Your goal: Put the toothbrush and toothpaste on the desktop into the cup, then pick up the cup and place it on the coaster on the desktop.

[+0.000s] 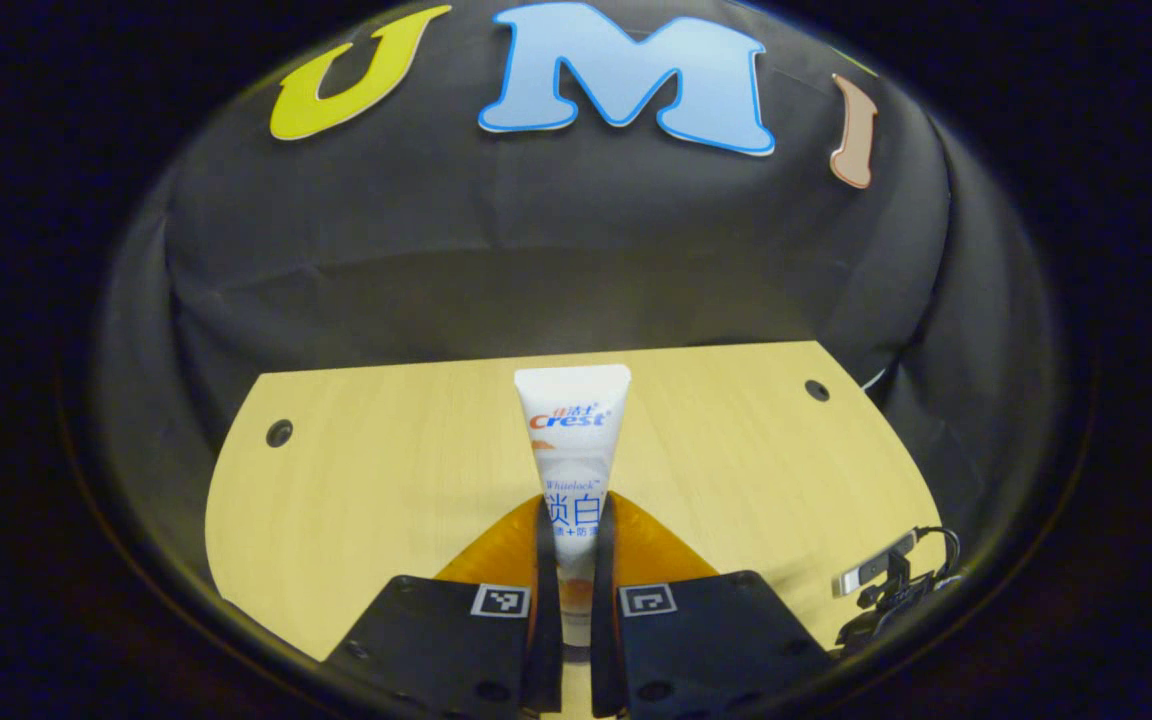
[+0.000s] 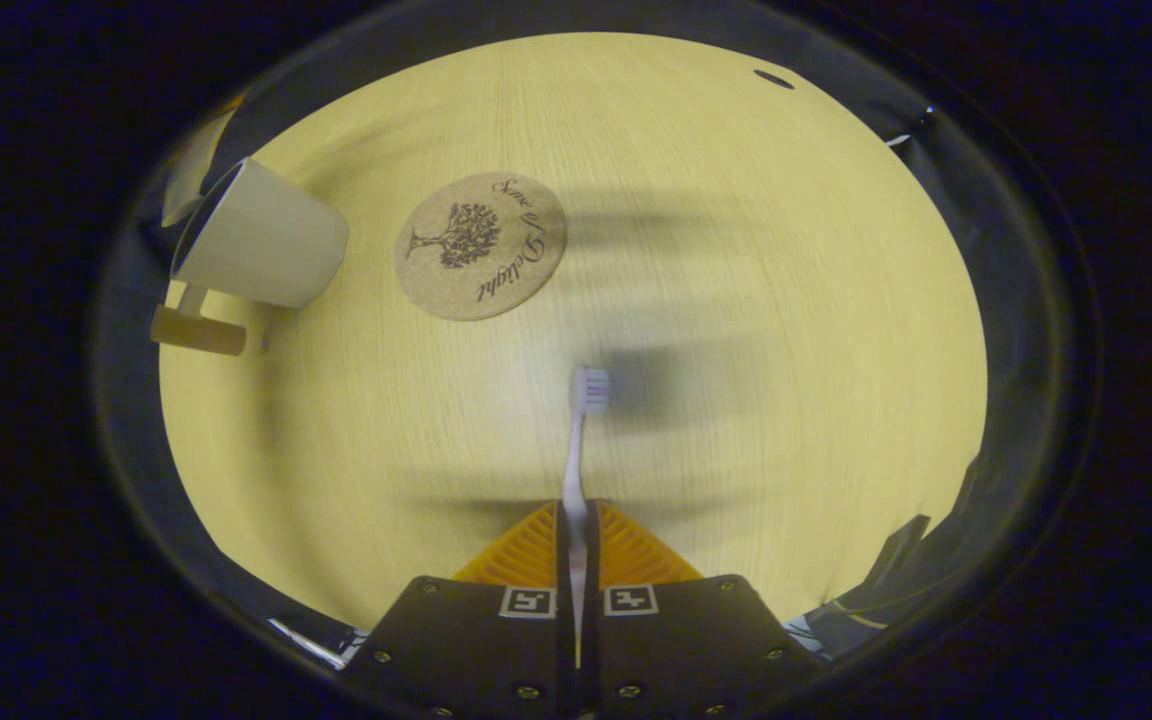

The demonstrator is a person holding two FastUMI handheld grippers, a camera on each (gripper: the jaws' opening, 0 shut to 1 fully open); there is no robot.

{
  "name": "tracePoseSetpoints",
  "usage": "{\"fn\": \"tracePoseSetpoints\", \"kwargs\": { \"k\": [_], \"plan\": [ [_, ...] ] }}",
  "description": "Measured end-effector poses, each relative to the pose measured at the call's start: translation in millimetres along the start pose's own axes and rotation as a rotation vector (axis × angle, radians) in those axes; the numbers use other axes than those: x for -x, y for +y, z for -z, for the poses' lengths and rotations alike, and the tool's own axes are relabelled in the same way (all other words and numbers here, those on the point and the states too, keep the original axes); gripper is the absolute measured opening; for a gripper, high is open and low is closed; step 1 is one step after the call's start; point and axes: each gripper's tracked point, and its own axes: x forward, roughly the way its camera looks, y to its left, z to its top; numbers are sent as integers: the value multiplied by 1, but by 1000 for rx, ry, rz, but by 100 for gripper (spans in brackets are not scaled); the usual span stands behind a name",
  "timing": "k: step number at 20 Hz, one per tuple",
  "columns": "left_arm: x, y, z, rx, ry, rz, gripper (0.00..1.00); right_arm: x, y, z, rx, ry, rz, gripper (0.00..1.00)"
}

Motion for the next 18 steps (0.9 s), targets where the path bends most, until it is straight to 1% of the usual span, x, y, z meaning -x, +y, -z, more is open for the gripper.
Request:
{"fn": "tracePoseSetpoints", "kwargs": {
  "k": [1,2,3,5,7,8,11,13,18],
  "plan": [
    [0,4,2,-5,-5,-8,17,0,0,0,2,2,-1,2],
    [-1,6,5,-10,-8,-17,18,0,0,0,2,5,-1,2],
    [-1,6,9,-9,-10,-13,17,0,0,0,2,8,-2,2],
    [-2,4,17,-1,1,5,19,0,0,0,3,12,-3,2],
    [0,-1,27,12,20,32,29,0,0,0,3,14,-5,2],
    [2,-1,25,13,9,41,31,1,0,0,3,15,-4,3],
    [9,-4,20,-34,-25,27,100,-2,0,0,5,15,-3,2],
    [10,-8,19,-57,-26,30,100,0,0,0,5,12,-2,2],
    [11,-10,18,-65,-30,31,100,0,0,0,5,0,1,2]
  ]
}}
